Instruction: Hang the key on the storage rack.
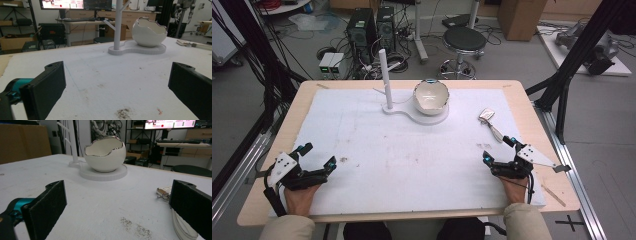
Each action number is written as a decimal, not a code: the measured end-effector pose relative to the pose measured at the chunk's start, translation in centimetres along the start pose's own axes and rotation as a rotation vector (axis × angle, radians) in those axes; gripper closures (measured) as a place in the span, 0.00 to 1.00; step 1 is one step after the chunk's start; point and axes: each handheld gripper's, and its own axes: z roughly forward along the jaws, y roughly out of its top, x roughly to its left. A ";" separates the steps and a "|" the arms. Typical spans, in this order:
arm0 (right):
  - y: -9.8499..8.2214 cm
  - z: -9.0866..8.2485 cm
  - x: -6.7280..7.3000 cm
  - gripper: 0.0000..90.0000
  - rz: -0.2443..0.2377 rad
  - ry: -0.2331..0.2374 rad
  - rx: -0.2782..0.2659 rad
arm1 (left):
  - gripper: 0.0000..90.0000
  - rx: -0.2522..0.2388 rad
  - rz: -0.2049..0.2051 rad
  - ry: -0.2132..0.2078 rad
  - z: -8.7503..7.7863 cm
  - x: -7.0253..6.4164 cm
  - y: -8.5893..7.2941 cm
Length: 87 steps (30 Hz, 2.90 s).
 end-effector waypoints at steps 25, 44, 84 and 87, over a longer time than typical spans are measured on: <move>0.9 0.3 -0.6 0.00 0.000 -0.041 0.057 | 0.02 -0.010 -0.023 0.003 -0.1 0.2 0.0; 9.7 2.7 -4.8 0.00 -0.053 -0.099 0.311 | 0.02 -0.013 -0.033 0.005 -0.1 0.3 0.0; 6.3 10.3 -9.4 0.07 0.055 -0.189 1.015 | 0.02 -0.017 -0.029 -0.003 -0.2 0.3 0.0; 6.2 10.3 -9.4 0.21 0.059 -0.190 1.046 | 0.02 -0.020 -0.033 -0.001 -0.1 0.3 0.0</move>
